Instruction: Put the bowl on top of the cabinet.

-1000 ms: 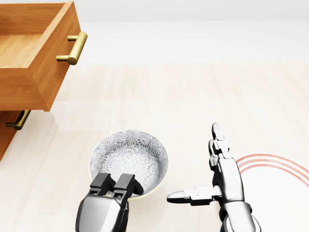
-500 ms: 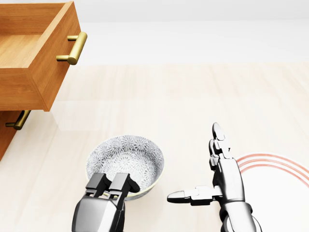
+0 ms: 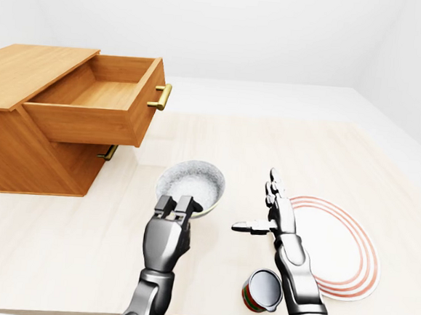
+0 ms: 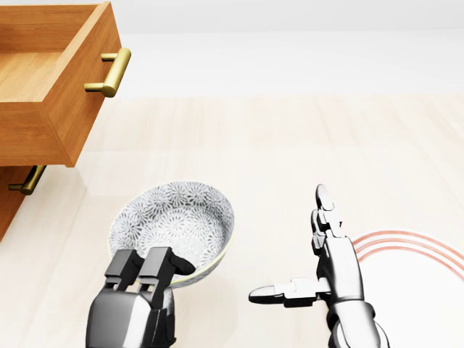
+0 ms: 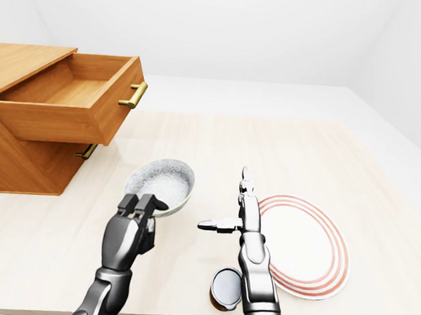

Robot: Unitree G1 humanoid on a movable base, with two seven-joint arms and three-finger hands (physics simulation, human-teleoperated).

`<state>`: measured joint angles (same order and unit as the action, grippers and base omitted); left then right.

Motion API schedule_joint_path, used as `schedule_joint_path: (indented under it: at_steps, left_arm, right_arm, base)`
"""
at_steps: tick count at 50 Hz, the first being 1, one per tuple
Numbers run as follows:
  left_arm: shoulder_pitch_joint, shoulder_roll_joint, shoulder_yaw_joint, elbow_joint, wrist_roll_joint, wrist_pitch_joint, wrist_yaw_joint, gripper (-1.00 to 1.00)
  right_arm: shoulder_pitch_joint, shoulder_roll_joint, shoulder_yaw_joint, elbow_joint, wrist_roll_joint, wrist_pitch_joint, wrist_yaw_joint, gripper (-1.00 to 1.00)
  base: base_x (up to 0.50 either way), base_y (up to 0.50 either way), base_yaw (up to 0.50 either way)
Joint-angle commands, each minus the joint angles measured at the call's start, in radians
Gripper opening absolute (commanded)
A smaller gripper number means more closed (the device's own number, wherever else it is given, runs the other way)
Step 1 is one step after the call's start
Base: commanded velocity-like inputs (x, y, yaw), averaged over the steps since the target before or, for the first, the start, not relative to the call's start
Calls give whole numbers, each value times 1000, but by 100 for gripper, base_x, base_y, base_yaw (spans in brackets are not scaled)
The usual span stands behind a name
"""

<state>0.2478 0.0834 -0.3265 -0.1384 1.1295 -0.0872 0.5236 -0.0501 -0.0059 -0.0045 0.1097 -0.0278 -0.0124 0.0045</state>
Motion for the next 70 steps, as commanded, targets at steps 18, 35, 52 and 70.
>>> schedule_joint_path:
  at_steps: [18, 35, 52, 70]
  left_arm:
    - [33, -17, 27, -354, -186, 0, -86, -95]
    - [-13, -34, 29, -548, -309, 0, -273, -95]
    - [-259, -103, 172, -728, -490, 0, -516, -96]
    - [-593, -6, 395, -772, -629, 27, -591, -96]
  right_arm:
    - [-10, 2, 5, 27, -1, -12, 1, 100]
    - [-16, 6, 13, 40, -6, -15, 4, 100]
    - [-17, 8, 16, 43, -8, -17, 6, 100]
    - [-12, 10, 20, 37, -9, -17, 10, 100]
  base:
    - [0, 0, 0]
    - [0, 0, 0]
    - [0, 0, 0]
    - [0, 0, 0]
